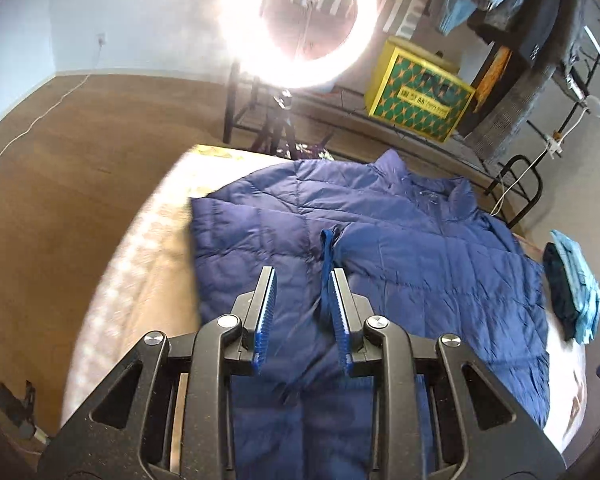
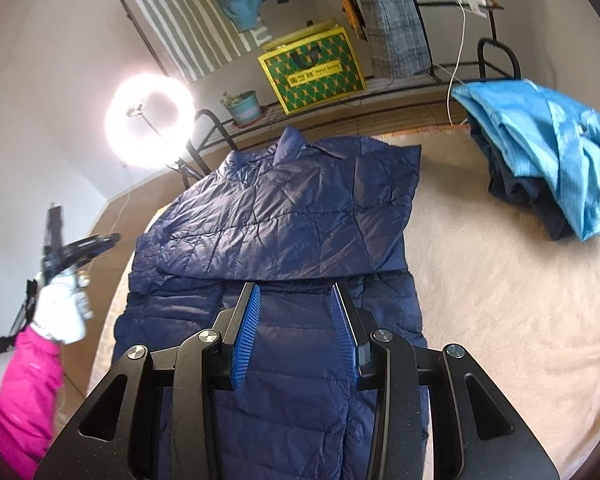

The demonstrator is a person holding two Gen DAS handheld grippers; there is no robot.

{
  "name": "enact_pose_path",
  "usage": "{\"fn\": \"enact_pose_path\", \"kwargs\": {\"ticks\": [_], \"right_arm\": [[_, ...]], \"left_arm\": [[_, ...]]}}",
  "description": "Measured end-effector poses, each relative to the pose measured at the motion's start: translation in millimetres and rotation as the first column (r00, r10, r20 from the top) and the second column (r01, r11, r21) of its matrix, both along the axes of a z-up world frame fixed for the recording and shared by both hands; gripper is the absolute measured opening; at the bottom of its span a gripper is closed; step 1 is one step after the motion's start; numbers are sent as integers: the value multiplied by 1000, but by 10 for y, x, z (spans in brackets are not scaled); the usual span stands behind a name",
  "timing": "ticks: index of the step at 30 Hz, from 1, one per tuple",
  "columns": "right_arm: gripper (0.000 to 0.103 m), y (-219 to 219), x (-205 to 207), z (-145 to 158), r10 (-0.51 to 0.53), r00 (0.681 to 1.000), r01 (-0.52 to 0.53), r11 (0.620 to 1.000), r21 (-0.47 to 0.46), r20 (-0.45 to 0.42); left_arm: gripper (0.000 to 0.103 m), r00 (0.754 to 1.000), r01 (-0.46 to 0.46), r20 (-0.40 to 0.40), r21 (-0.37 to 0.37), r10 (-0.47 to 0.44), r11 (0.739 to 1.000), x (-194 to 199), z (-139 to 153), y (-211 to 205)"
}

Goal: Fold large clothes

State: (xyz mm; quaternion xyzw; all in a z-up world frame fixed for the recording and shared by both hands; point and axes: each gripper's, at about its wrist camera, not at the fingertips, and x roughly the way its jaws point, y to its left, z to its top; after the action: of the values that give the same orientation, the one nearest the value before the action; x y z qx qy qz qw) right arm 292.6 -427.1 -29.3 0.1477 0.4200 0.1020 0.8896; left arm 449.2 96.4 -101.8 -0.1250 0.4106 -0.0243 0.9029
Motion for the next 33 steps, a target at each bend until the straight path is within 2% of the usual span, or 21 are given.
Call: {"fn": "enact_pose_path", "kwargs": {"ticks": [2, 5, 9, 11, 13, 16, 18, 24, 30, 33], "right_arm": [[35, 4, -64, 24, 0, 1000, 0, 1000, -9, 10], [35, 18, -162, 39, -2, 1000, 3, 1000, -26, 22], [35, 36, -333, 56, -9, 999, 12, 998, -61, 50], [38, 32, -437, 56, -5, 998, 10, 997, -81, 63], [48, 3, -589, 41, -5, 997, 12, 995, -98, 75], [48, -57, -848, -19, 4, 998, 4, 994, -112, 68], [48, -100, -1004, -74, 13, 999, -6, 992, -126, 52], [49, -229, -1489, -346, 6, 997, -14, 994, -107, -76], [49, -343, -1853, -671, 8, 976, -19, 999, -48, -220], [49, -451, -2013, -873, 0, 955, 2, 1000, 8, -295]], "left_arm": [[27, 1000, 0, 6, -12, 0, 1000, -236, 105, 97], [43, 1000, 10, 4, -29, -10, 1000, -600, 214, 205], [46, 999, 43, -8, -59, -43, 997, -1181, 255, 303], [50, 997, 61, -32, -87, -63, 994, -1477, 205, 335], [51, 994, 76, -64, -115, -84, 990, -1771, 130, 373], [52, 990, 89, -99, -151, -104, 985, -2213, -9, 420], [59, 986, 83, -126, -184, -107, 979, -2479, -125, 451], [59, 965, 33, -240, -296, -107, 955, -3065, -614, 608], [59, 944, -51, -320, -387, -82, 921, -3287, -999, 776], [59, 929, -74, -361, -397, -81, 915, -3350, -1181, 794]]}}
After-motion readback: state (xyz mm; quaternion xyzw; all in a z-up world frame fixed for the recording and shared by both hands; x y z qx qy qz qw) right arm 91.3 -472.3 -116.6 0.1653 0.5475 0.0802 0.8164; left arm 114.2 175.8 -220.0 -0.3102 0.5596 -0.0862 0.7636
